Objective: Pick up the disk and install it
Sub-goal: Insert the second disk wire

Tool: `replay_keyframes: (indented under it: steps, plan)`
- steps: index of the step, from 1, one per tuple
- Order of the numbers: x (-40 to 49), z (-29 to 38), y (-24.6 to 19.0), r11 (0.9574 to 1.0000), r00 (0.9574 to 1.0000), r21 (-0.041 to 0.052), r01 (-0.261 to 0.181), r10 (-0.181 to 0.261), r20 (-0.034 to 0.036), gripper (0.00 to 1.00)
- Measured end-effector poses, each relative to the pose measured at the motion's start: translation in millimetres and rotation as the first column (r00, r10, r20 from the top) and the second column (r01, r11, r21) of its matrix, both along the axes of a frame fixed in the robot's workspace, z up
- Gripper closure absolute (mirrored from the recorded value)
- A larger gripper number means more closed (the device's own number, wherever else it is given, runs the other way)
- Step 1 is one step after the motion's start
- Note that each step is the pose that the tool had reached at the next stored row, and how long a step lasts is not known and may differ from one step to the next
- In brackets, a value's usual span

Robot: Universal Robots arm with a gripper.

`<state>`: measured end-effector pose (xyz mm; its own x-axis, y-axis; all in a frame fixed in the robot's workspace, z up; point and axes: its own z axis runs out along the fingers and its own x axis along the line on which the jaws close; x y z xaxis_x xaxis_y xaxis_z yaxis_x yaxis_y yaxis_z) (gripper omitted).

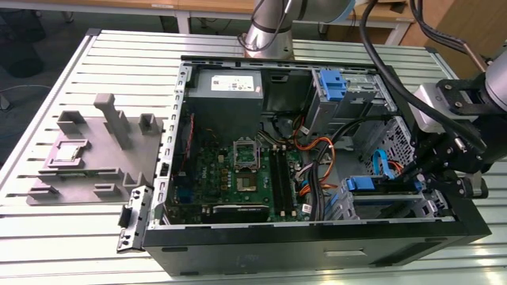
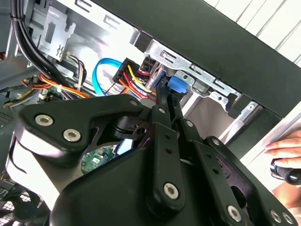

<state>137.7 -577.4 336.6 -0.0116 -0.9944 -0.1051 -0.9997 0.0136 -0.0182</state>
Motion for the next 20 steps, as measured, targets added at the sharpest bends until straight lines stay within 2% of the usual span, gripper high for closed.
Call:
replay_keyframes:
  steps: [4, 5, 7, 9, 15, 17, 20]
  plan:
    - [0.0, 0.0, 3.6, 1.0, 1.0, -0.0036, 0.004, -0.004, 0.0, 0.84]
    - [-0.1, -0.1, 4.1, 1.0, 1.0, -0.0069, 0.005, -0.005, 0.0001, 0.84]
    - [-0.3, -0.1, 4.3, 0.9998, 1.0, -0.0193, 0.008, -0.008, 0.0001, 0.84]
    - [-0.3, -0.1, 4.4, 0.9996, 1.0, -0.0262, 0.01, -0.01, 0.0002, 0.84]
    - [-1.1, -0.1, 5.7, 0.9995, 0.9999, -0.0288, 0.01, -0.01, 0.0007, 0.84]
    - [-1.3, -0.2, 7.6, 0.9992, 0.9999, -0.0381, 0.01, -0.01, 0.0009, 0.84]
    - [-1.5, -0.4, 13.3, 0.9985, 0.9999, -0.054, 0.011, -0.011, 0.0011, 0.84]
